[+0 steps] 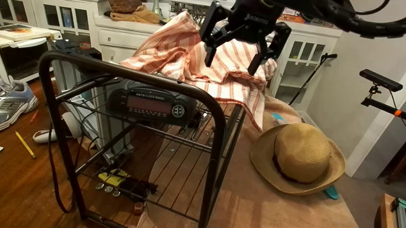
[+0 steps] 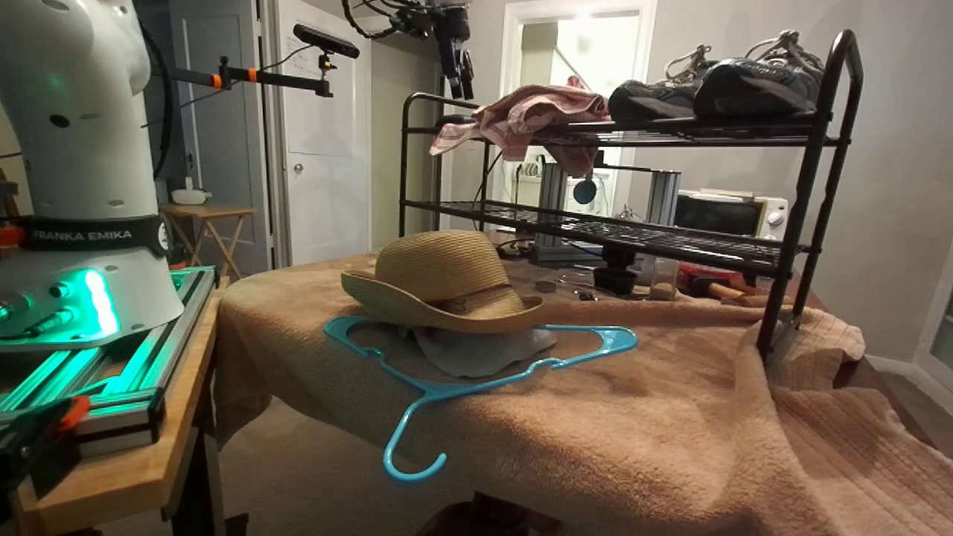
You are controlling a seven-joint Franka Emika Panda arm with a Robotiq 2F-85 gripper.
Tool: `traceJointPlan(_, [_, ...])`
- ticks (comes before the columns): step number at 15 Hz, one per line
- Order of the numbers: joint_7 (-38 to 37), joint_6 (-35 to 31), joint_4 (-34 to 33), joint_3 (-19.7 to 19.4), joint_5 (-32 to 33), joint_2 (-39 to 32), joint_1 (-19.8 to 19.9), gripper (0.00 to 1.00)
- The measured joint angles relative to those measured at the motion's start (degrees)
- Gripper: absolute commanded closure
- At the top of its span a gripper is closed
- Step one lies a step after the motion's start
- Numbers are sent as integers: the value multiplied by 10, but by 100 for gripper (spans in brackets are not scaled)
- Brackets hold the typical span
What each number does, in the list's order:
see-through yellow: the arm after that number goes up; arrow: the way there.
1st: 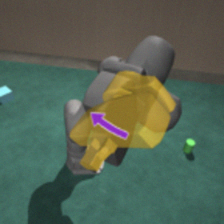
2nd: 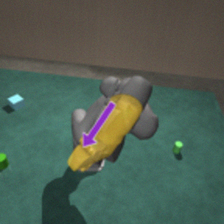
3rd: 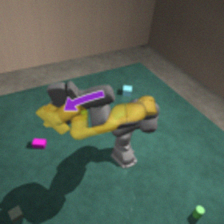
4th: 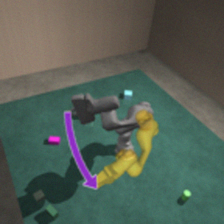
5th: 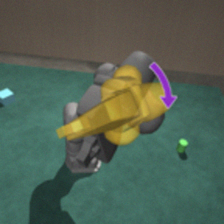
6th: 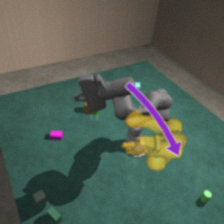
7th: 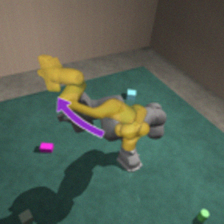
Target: Move the alarm clock to the right.
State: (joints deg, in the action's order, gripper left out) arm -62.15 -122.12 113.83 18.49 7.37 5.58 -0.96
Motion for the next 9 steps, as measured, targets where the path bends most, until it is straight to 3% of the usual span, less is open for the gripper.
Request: traceJointPlan(9, [-16,44,-199,-53,17,-175,-79,0])
